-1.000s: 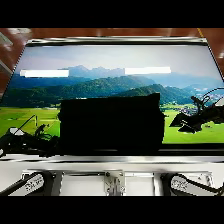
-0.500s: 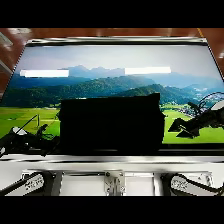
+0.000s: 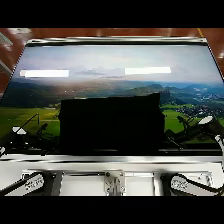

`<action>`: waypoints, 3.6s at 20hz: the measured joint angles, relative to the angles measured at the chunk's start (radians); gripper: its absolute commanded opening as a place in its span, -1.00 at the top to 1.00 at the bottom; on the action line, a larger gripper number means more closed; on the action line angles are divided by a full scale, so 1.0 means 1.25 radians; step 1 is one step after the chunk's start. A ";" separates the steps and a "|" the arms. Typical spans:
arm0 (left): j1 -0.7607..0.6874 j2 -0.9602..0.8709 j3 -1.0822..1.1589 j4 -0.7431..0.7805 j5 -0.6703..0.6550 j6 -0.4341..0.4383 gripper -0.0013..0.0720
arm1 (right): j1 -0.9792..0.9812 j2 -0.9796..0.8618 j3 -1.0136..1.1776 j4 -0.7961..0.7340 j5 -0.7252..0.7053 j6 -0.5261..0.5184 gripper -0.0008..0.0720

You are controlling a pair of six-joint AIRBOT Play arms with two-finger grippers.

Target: Fold the shirts.

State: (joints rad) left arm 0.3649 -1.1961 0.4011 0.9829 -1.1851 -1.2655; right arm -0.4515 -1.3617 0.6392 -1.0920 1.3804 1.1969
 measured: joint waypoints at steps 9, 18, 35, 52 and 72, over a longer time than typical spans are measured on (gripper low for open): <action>0.001 0.000 0.005 -0.005 -0.009 0.020 0.86 | 0.144 0.000 -0.056 0.004 -0.085 0.028 0.76; -0.002 0.009 0.188 -0.027 -0.023 0.074 0.86 | 0.183 0.058 0.114 0.028 -0.099 0.082 0.77; -0.095 -0.404 0.683 -0.162 0.055 -0.027 -0.23 | 0.221 -0.301 0.580 0.102 -0.258 0.206 -0.25; -0.034 -0.377 0.784 -0.174 -0.164 -0.095 -0.68 | 0.156 -0.388 0.590 0.148 -0.139 0.105 -0.89; -0.565 -0.486 0.785 -0.403 0.165 -0.019 0.86 | 0.223 -0.021 0.589 0.242 0.040 0.141 0.76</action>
State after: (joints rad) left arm -0.3412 -1.8038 1.3819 0.4786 -0.9783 -1.2896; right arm -0.1726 -1.3876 1.3754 -0.7895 1.4303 1.3735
